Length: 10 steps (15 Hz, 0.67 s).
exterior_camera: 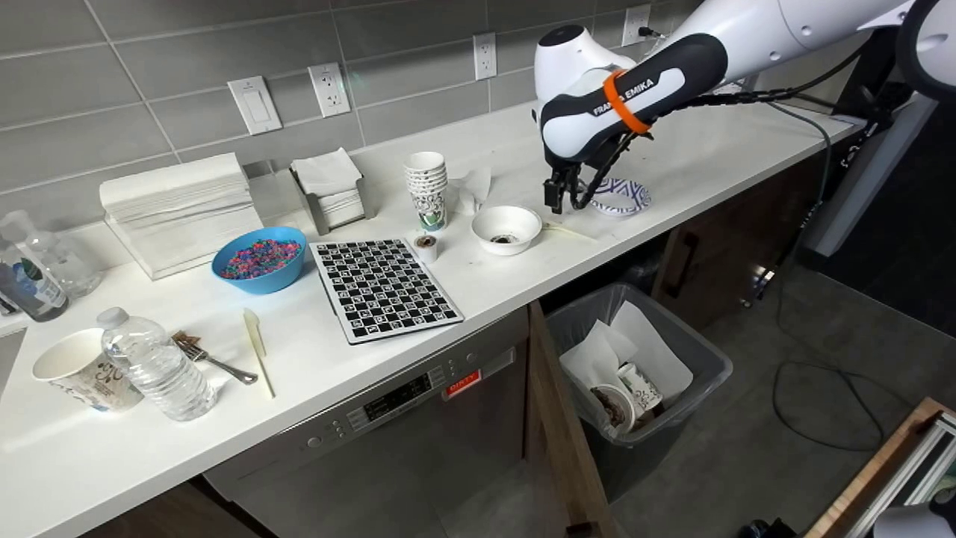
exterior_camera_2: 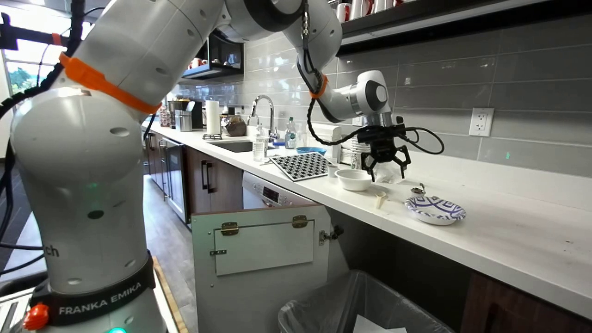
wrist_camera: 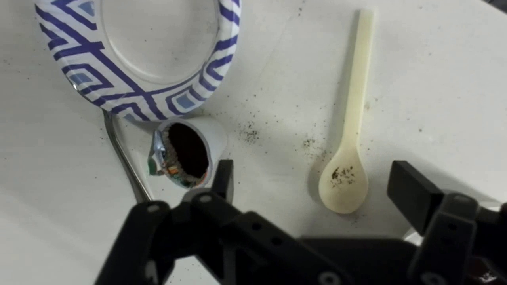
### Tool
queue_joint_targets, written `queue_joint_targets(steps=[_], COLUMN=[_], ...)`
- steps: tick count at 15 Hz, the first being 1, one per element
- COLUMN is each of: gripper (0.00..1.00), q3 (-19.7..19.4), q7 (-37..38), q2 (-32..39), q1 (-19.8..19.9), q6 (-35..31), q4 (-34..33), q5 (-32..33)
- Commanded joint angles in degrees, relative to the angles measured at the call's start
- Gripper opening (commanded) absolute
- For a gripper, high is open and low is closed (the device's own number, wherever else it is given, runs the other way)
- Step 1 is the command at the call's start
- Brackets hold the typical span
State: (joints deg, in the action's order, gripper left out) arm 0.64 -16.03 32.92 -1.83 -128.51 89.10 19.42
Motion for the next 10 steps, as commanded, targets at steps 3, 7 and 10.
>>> queue_joint_targets(steps=[3, 7, 10], gripper=[1.0, 1.0, 1.0], q3=[-1.36, -2.49, -1.51], q7=[4.2, 7.54, 6.07], q2=[-2.99, -5.24, -3.88], q1=[-3.41, -5.8, -5.0], q6=[0.35, 0.3, 0.16], q4=[1.18, 2.28, 0.08], q5=[3.18, 7.76, 6.61])
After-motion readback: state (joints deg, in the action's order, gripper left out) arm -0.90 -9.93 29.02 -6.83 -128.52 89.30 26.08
